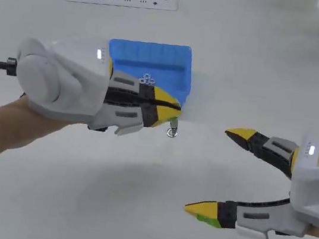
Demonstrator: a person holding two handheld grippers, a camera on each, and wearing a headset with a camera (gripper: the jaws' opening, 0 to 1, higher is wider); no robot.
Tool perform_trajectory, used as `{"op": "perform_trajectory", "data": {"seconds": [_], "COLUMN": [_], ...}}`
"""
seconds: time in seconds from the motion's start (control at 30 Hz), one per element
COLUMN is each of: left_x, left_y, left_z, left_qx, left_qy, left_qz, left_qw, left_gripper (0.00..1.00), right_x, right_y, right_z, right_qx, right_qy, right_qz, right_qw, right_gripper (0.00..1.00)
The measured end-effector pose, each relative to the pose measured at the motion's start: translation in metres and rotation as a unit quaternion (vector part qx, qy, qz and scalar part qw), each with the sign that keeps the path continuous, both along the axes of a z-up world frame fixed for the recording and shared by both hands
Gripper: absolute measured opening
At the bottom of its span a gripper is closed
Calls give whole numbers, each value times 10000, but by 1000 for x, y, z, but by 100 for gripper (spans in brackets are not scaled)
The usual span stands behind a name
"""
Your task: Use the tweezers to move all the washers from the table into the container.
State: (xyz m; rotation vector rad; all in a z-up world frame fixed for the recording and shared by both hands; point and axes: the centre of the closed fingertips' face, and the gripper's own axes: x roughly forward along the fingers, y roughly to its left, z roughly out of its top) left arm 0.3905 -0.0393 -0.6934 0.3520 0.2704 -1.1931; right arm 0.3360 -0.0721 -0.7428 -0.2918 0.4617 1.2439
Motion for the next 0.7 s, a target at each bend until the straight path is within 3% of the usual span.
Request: {"op": "perform_trajectory", "data": {"seconds": [0.17,0.27,0.57,0.7], "left_x": [-2,-1,3,4], "left_y": [-1,-1,-1,-2], "left_z": [-4,-5,-11,-10], "left_qx": [73,83,126,54], "left_qy": [-9,-11,-27,49], "left_qz": [-42,-34,-24,-44], "left_qw": [10000,10000,9999,10000], "left_gripper": [5,5,5,5], "right_x": [-2,0,-8,-10], "right_y": [0,-1,5,7], "right_z": [-7,-9,-10,-11], "right_qx": [-45,-95,-46,-41], "right_qy": [87,43,156,205], "right_qz": [-29,-99,31,45], "right_qw": [9999,9999,9999,9998], "right_gripper": [91,100,100,100]}}
